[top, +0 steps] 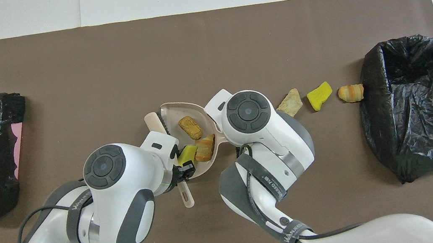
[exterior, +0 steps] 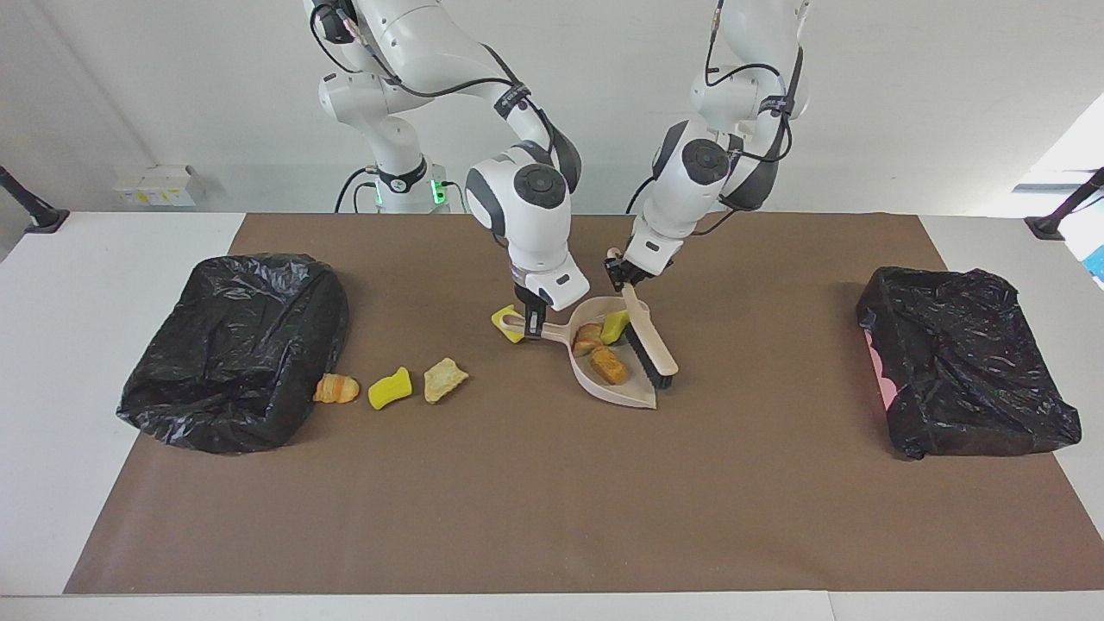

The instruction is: Sweep and dump trash in bin

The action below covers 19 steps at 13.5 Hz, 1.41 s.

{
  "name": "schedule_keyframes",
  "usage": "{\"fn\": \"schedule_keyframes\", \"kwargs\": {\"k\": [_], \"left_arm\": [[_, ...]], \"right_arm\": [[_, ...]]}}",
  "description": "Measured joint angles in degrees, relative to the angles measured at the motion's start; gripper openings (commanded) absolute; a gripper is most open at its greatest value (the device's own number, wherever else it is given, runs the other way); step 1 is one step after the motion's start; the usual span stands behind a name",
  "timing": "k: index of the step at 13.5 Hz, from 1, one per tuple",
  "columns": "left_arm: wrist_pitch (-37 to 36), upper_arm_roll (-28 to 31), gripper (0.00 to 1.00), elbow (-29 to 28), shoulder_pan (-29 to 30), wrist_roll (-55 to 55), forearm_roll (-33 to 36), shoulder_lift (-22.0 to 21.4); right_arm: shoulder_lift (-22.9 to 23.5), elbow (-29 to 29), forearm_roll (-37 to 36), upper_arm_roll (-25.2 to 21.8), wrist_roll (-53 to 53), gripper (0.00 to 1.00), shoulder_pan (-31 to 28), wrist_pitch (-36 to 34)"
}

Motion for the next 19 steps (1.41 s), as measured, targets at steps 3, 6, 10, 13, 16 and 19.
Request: {"fn": "schedule_keyframes", "kwargs": {"k": [3,6,10,13,16,19], "left_arm": [[-7.0,1.2,0.00,2.2,0.6,0.4,10.0,0.0],[-9.6,2.1,0.00,3.9,0.7,2.1,12.5,-0.4],[-15.9,1.6,0.00,4.4,0.5,4.6,12.6,-4.6],[-16.4,-2.3,0.00,1.7,-0.7,4.5,8.1,-7.6],[-15.7,-7.3,0.00,-3.5,-2.3,2.9,2.2,-11.9],[-10.6,-15.6,0.00,-9.2,-2.7,-4.1,-0.1,-14.7]], "right_arm": [[-0.1,0.5,0.0,-0.1,0.3,0.00,-1.1,0.0],[-1.3,1.8,0.1,-0.2,0.4,0.00,-3.4,-2.5],[-3.9,5.3,1.6,-0.2,0.4,0.00,-7.6,-7.9],[-6.8,5.9,4.6,-0.3,-0.9,0.00,-11.8,-10.2],[-9.6,6.4,5.2,-0.3,-6.4,0.00,-16.4,-14.2],[-12.7,6.5,5.5,-0.4,-15.5,0.00,-23.5,-18.9]]}}
